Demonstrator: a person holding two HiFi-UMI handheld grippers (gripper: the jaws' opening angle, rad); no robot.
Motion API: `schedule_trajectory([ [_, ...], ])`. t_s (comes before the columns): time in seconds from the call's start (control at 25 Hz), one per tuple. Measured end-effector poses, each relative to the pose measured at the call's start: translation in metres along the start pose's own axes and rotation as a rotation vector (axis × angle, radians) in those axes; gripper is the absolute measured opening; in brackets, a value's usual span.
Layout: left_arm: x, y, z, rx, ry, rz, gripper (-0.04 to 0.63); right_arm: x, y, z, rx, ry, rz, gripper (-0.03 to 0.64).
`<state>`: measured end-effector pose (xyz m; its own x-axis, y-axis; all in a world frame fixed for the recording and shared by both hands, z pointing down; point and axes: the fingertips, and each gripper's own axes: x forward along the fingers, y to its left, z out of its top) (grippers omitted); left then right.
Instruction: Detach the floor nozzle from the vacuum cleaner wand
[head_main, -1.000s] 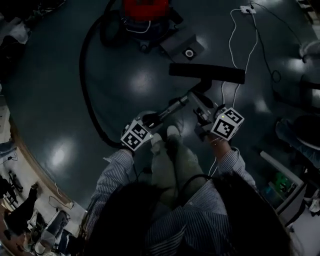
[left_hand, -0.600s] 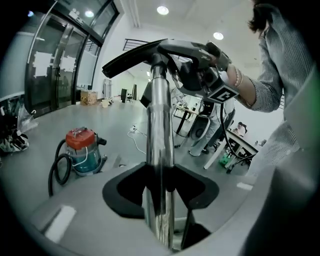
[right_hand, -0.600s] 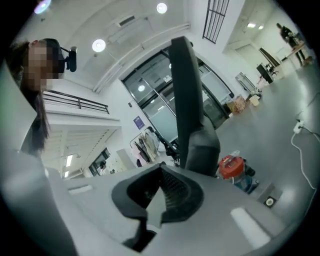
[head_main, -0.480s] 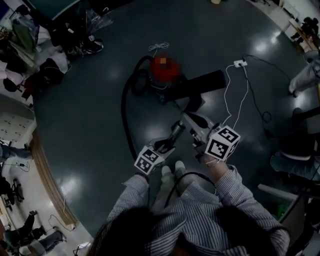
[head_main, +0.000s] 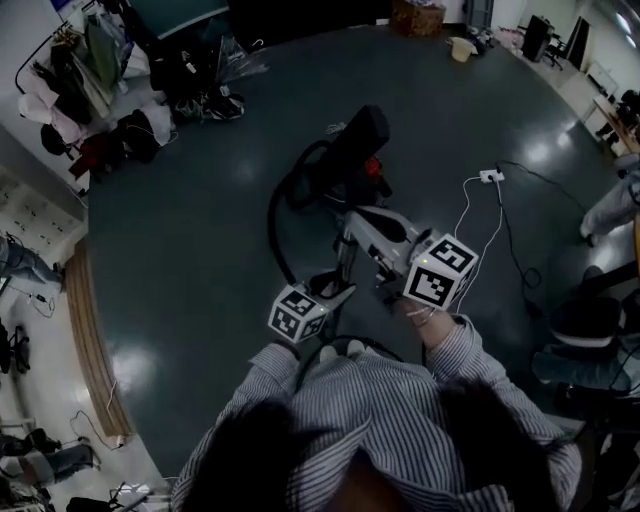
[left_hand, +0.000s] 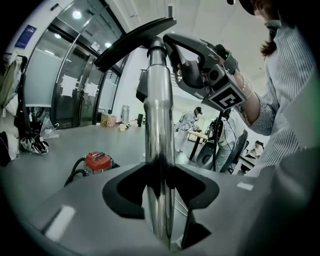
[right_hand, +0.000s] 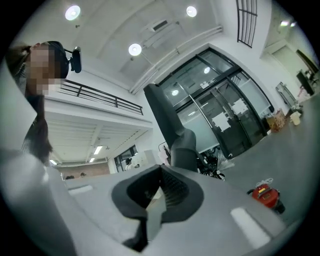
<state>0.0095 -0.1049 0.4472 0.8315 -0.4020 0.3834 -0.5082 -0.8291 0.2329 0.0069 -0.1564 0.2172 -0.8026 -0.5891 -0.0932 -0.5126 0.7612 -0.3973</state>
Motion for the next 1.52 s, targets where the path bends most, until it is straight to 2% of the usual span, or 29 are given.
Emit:
schedule_trajectory([
  [0.2, -0.008, 0.004, 0.001, -0.008, -0.032, 0.021, 0.181, 0.001, 0.004, 0.008, -0.106, 0.050, -0.005, 0.007],
  [0.32, -0.012, 0.010, 0.003, -0.013, -0.038, 0.038, 0.181, 0.004, 0.005, 0.011, -0.147, 0.093, -0.010, 0.086],
  [0.4, -0.015, 0.012, 0.003, -0.008, -0.039, 0.047, 0.181, 0.003, 0.004, 0.011, -0.159, 0.095, -0.024, 0.104],
  [0.52, -0.019, 0.013, 0.002, 0.005, -0.038, 0.050, 0.181, 0.001, 0.002, 0.012, -0.153, 0.085, -0.063, 0.129],
  [0.6, -0.021, 0.015, 0.002, 0.012, -0.031, 0.048, 0.181, 0.001, 0.002, 0.013, -0.142, 0.086, -0.081, 0.172],
  [0.84, -0.020, 0.014, -0.004, 0.023, 0.008, 0.033, 0.181, -0.007, -0.005, 0.025, -0.101, 0.053, -0.127, 0.213],
  [0.96, -0.016, 0.004, -0.012, 0.024, 0.015, 0.013, 0.181, -0.008, -0.020, 0.013, -0.096, 0.082, -0.148, 0.230],
  [1.08, -0.007, -0.006, -0.013, 0.035, 0.025, -0.005, 0.181, 0.001, -0.028, 0.000, -0.056, 0.114, -0.114, 0.244],
  [1.2, -0.003, -0.014, -0.017, 0.053, 0.044, -0.015, 0.183, 0.012, -0.025, -0.012, -0.080, 0.169, -0.058, 0.244],
  [1.32, -0.002, -0.018, -0.022, 0.069, 0.058, -0.013, 0.184, 0.015, -0.024, -0.014, -0.070, 0.196, -0.001, 0.192],
  [1.52, -0.009, -0.020, -0.026, 0.066, 0.051, 0.001, 0.184, 0.013, -0.012, -0.019, -0.058, 0.280, 0.106, 0.172],
])
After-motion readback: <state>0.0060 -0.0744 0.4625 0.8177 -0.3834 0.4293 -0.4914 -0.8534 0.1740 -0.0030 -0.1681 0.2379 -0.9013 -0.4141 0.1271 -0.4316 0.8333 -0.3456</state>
